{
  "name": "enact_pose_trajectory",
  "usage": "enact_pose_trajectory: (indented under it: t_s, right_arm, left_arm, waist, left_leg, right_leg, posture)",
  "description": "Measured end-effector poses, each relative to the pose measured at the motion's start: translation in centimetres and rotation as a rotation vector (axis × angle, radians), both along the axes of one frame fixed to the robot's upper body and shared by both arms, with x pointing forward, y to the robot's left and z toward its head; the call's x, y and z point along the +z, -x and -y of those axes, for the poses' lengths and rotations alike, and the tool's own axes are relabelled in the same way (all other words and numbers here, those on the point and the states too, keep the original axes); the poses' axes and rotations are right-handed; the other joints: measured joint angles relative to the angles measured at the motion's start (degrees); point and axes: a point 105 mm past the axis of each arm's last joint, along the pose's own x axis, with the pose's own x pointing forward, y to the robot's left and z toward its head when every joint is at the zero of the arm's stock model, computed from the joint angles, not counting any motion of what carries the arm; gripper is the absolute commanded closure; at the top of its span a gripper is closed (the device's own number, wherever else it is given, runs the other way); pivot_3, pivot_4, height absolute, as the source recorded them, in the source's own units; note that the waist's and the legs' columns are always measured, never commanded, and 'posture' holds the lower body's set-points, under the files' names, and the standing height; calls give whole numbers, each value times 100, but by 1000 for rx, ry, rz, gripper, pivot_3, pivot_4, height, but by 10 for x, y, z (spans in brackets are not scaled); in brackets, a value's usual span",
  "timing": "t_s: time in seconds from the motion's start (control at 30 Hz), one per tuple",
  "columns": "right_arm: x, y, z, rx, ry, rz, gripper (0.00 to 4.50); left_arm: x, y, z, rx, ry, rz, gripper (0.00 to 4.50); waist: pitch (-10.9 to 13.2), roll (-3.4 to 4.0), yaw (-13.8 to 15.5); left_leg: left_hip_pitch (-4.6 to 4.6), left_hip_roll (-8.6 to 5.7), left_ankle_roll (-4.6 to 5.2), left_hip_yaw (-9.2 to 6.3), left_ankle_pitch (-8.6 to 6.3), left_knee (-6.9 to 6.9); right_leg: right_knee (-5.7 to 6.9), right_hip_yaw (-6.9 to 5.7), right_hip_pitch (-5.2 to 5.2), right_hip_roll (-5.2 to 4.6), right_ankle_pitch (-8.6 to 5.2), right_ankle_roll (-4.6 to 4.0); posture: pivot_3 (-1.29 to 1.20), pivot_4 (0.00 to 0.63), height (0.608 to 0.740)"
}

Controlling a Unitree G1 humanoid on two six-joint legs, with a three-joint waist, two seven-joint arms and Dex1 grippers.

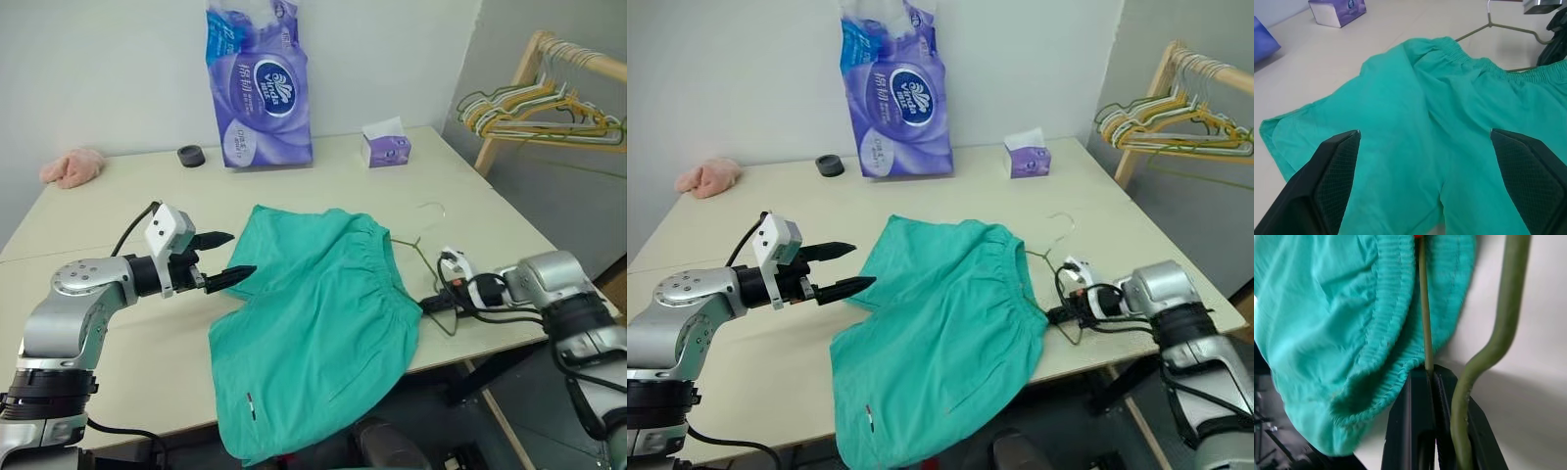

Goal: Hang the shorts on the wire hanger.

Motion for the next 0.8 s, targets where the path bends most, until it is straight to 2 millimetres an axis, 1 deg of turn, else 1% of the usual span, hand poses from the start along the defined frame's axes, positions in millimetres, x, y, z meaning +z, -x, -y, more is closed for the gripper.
enact_pose_trajectory:
  t_s: [0.07,0.2,0.27,0.33,0.4,0.47,0.53,0.7,0.8]
  right_arm:
    - [2,-8,-5,-43,-27,-16,4500]
    - [9,-25,-27,-93,-74,-3,4500]
    - [16,-32,-32,-103,-85,43,4500]
    - [24,-36,-34,-87,-84,106,4500]
    - [35,-38,-38,-36,-64,208,4500]
    - [48,-38,-45,29,-43,331,4500]
    - [55,-38,-51,102,12,471,4500]
    - [57,-32,-62,282,164,729,4500]
    - [54,-24,-69,418,260,861,4500]
  left_arm:
    - [0,0,0,1,-1,0,27]
    - [1,-1,0,2,0,5,27]
    - [1,-1,0,8,0,7,27]
    - [2,-3,-1,24,2,12,27]
    - [4,-6,-4,54,18,24,27]
    - [11,-13,-11,103,43,52,27]
    - [22,-19,-14,133,59,91,27]
    - [44,-33,-21,187,94,173,27]
    - [65,-36,-17,151,104,218,27]
  waist:
    - [0,-1,5]
    - [-1,0,4]
    - [-1,1,16]
    - [-1,1,37]
    - [-1,2,55]
    - [-2,1,72]
    - [-3,0,79]
    - [-3,0,77]
    - [-3,0,66]
  left_leg:
    - [-3,0,0,0,0,1]
    - [-4,1,0,0,0,2]
    - [-14,1,-1,-2,0,2]
    - [-22,2,-1,-6,0,3]
    - [-27,3,0,-10,1,4]
    - [-32,3,0,-16,1,7]
    - [-33,2,0,-17,1,7]
    - [-35,0,-1,-17,1,9]
    - [-41,-1,-2,-22,1,12]
  right_leg:
    - [-1,0,0,-1,1,-2]
    - [2,1,-1,-5,3,-3]
    - [3,0,-8,-6,3,-3]
    - [3,-3,-13,-9,3,-3]
    - [4,-7,-15,-17,3,-2]
    - [3,-14,-16,-19,3,-1]
    - [2,-15,-16,-21,4,2]
    - [4,-17,-16,-25,5,3]
    - [3,-22,-19,-25,5,3]
  posture:
    - [-234,0,740]
    - [-227,0,740]
    - [-224,0,740]
    - [-224,0,740]
    - [-223,0,740]
    - [-227,0,740]
    - [-230,0,740]
    - [-236,0,740]
    - [-237,0,740]
